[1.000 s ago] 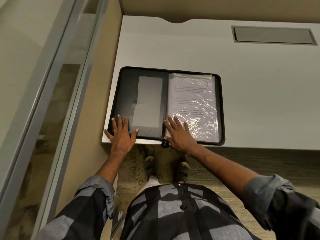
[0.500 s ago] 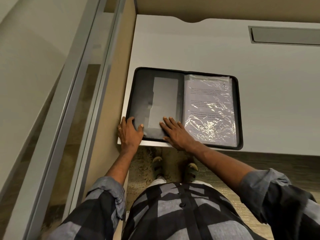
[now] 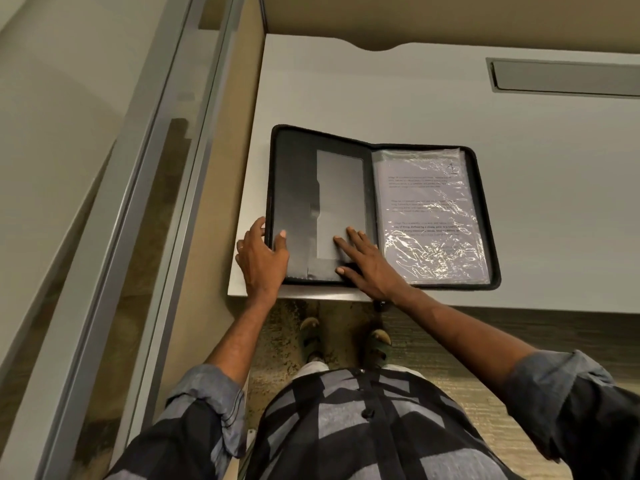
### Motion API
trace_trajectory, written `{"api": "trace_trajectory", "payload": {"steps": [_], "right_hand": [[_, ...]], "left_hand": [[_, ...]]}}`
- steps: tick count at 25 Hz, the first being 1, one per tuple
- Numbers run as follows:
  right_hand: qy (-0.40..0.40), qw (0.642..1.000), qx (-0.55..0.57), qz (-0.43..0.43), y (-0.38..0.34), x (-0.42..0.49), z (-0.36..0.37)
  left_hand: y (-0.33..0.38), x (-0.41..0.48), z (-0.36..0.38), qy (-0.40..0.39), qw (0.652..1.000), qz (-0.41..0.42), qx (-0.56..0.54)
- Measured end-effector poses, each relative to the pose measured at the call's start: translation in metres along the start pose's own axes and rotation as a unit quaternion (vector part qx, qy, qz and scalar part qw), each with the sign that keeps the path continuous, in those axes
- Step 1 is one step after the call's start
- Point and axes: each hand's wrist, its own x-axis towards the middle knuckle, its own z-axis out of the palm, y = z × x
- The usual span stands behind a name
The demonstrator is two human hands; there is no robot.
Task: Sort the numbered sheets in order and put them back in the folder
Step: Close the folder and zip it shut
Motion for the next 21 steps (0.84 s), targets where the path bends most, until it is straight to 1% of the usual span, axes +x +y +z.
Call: {"api": "trace_trajectory", "payload": {"steps": [2,4,7,10,12,14,15,18,21], "right_hand": [[0.022,0.998,0.056,-0.006,-0.002,-0.006,-0.010],[0.043,0.993,0.105,-0.023,-0.011,-0.014,-0.025],[0.095,0.978,0.167,-0.076,-0.037,-0.034,-0.058],[0.167,0.954,0.215,-0.124,-0.053,-0.061,-0.090],[0.205,0.939,0.233,-0.147,-0.052,-0.079,-0.108],[0.232,0.932,0.223,-0.165,-0.041,-0.096,-0.126],[0.243,0.934,0.201,-0.170,-0.032,-0.104,-0.133],[0.262,0.942,0.099,-0.184,0.008,-0.126,-0.147],[0.272,0.949,0.029,-0.160,0.054,-0.145,-0.149]], "left_hand": [[0.025,-0.004,-0.005,0.023,0.998,0.056,-0.030],[0.054,-0.015,-0.009,0.009,0.993,0.104,-0.060],[0.097,-0.038,-0.007,-0.072,0.979,0.120,-0.146],[0.133,-0.064,-0.001,-0.157,0.950,0.121,-0.240],[0.149,-0.081,0.010,-0.197,0.932,0.143,-0.268],[0.163,-0.098,0.028,-0.240,0.921,0.154,-0.266],[0.168,-0.104,0.039,-0.263,0.916,0.158,-0.257],[0.175,-0.121,0.070,-0.309,0.909,0.195,-0.200],[0.165,-0.131,0.100,-0.345,0.901,0.231,-0.128]]}}
